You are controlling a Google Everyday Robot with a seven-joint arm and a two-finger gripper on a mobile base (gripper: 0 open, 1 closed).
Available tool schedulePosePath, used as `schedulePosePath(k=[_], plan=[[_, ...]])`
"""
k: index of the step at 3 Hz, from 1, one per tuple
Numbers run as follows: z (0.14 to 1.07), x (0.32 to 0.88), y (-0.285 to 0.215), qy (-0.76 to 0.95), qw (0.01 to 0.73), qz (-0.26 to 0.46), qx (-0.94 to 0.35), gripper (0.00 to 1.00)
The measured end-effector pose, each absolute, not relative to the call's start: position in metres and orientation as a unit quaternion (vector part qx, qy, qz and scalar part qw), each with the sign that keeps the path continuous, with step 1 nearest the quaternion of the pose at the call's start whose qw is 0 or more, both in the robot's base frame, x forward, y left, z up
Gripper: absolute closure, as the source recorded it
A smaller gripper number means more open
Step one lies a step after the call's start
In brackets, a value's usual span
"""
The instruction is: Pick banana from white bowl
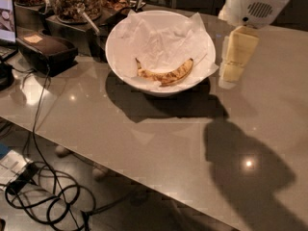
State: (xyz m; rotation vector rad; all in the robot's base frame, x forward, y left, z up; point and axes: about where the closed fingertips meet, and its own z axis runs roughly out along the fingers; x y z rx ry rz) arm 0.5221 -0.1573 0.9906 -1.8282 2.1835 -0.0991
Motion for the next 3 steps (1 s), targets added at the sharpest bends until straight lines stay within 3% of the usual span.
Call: schedulePosePath(k=[3], plan=[[0.978,0.585,-0.105,0.704,0.123,-0.048,-0.698,0.00]])
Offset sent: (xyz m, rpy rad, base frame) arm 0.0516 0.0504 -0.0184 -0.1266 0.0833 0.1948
